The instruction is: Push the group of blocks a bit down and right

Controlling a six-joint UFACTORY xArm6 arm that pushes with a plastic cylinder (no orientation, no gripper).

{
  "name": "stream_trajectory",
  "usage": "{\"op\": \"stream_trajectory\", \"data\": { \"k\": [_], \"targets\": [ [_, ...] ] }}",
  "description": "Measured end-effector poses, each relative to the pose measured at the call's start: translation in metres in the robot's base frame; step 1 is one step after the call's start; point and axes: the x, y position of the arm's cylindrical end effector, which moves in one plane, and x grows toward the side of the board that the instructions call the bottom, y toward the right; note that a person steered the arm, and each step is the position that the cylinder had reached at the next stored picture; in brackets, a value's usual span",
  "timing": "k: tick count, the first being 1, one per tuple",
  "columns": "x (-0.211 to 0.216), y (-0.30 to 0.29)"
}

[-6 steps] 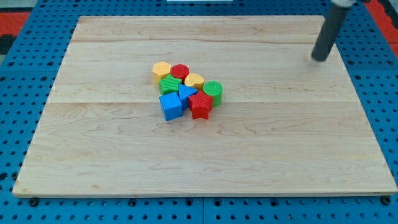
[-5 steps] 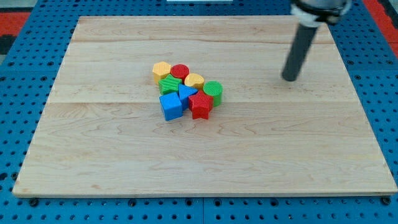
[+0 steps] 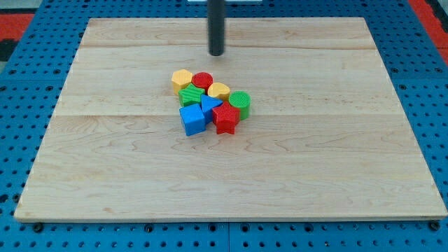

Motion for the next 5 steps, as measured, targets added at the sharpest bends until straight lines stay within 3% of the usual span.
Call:
{"op": "stream_trajectory", "data": {
  "k": [2, 3, 5],
  "targets": [
    [0.095, -0.009],
    [0.112, 0.015],
    [0.104, 0.027]
  ]
}}
